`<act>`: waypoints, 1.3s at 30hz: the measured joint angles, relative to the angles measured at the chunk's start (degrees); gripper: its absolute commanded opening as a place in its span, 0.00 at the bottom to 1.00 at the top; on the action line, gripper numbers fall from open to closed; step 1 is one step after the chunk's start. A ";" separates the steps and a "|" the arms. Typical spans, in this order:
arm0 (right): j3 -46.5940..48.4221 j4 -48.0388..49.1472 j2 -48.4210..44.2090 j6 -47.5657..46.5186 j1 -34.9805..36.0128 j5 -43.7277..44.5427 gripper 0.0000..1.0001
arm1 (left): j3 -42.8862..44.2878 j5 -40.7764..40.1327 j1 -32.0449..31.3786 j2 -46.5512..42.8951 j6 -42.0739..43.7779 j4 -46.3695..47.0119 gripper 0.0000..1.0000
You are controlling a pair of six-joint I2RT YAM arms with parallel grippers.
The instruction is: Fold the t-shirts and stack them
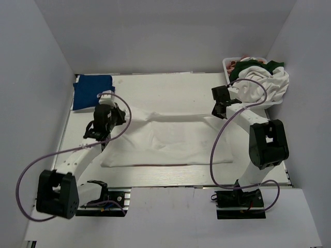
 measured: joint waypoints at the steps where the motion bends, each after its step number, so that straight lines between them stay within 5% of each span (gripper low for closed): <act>1: -0.74 -0.15 -0.85 0.17 -0.02 0.07 0.00 | -2.25 0.22 0.00 -2.84 -0.92 -0.48 0.00; 10: -4.96 0.28 -5.88 0.94 -0.39 -0.09 0.00 | -16.04 -0.11 0.00 -20.17 -8.70 -5.55 0.00; 18: -8.00 0.46 -7.96 0.37 -1.16 -0.07 0.00 | -19.56 -3.41 0.00 -28.13 -13.75 -14.19 0.00; 32: -3.19 14.75 -8.26 -20.24 -2.23 -8.00 0.00 | -21.07 -4.13 0.00 -27.34 -17.18 -18.58 0.00; 39: -4.96 15.43 -7.63 -21.53 -2.21 -5.77 0.00 | -20.92 -4.28 0.00 -27.30 -17.29 -19.21 0.00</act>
